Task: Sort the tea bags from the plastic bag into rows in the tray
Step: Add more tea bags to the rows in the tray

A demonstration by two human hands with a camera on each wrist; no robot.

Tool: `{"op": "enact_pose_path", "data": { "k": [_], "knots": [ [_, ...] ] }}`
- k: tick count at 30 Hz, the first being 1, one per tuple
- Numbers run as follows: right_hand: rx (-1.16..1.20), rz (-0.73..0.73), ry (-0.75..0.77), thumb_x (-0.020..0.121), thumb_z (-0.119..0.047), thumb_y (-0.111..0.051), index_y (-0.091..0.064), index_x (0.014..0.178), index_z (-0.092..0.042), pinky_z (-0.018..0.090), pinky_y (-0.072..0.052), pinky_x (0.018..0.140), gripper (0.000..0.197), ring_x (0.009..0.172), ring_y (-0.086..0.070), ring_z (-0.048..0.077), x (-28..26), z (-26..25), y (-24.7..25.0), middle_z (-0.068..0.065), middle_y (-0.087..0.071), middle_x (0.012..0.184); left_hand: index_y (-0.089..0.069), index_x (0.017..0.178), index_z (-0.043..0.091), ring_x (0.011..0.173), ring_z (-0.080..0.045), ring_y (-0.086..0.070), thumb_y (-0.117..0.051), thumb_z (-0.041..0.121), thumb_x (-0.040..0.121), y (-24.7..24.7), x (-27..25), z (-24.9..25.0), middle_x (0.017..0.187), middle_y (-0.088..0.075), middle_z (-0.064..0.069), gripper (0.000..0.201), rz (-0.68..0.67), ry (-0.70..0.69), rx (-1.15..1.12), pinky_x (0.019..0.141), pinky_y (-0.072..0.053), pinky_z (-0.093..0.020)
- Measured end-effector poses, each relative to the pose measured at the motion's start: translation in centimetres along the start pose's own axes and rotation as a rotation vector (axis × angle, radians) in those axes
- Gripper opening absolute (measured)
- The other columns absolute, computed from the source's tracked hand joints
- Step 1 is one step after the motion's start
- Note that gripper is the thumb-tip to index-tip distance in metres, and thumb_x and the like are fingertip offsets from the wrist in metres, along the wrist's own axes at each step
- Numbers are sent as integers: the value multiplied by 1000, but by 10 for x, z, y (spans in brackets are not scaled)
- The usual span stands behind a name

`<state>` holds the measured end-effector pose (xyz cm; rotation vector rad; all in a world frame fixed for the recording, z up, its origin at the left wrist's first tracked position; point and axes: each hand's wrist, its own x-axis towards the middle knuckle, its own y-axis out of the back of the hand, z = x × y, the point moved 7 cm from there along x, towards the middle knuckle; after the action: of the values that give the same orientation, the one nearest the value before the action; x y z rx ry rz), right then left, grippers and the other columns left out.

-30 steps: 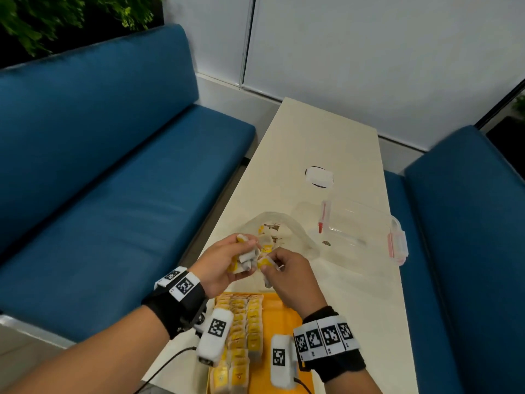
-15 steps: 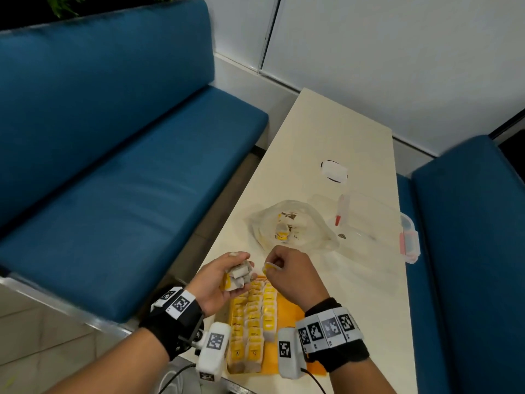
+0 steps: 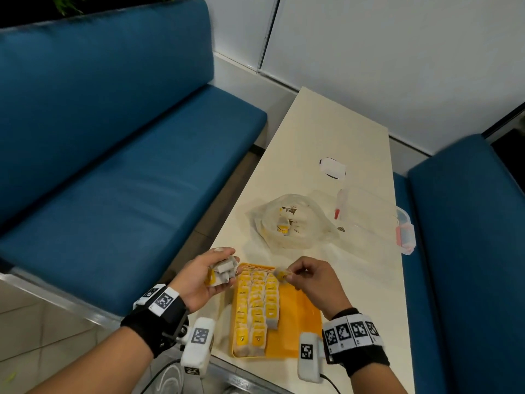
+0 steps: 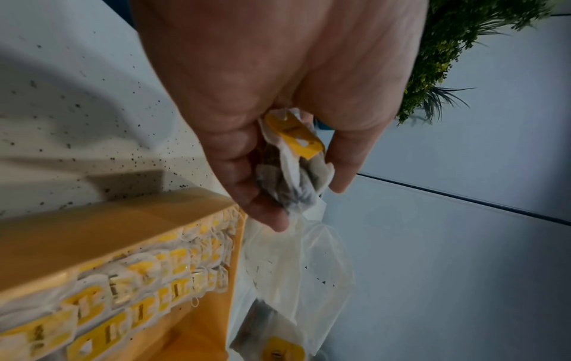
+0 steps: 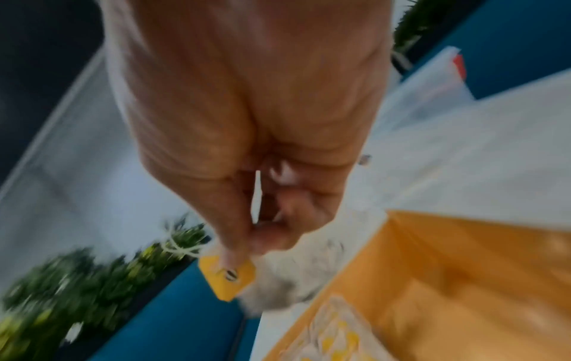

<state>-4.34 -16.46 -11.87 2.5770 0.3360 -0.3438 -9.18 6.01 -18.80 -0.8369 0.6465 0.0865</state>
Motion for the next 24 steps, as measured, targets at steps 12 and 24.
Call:
{"op": "enact_pose_path", "data": {
  "k": [12,24],
  "knots": [
    [63,-23,-148,91,0,-65,-61,86,-4,18,-38,44,7,52,-60,17,-28,64,-7,16,-63,62,-66,112,10,94,-30,-69,-73,23,77,-6,-13,-17,102,-67,-14,38,-9,-2,66,65,-58,-31],
    [-218,-212,-243,95,-8,-59,-56,89,-14,22,-45,48,9,48,-61,8,-40,103,-43,6,-67,62,-64,123,6,83,-27,-71,-57,16,100,-14,-14,-40,105,-68,-14,26,-27,16,86,66,-59,-32]
  ]
}}
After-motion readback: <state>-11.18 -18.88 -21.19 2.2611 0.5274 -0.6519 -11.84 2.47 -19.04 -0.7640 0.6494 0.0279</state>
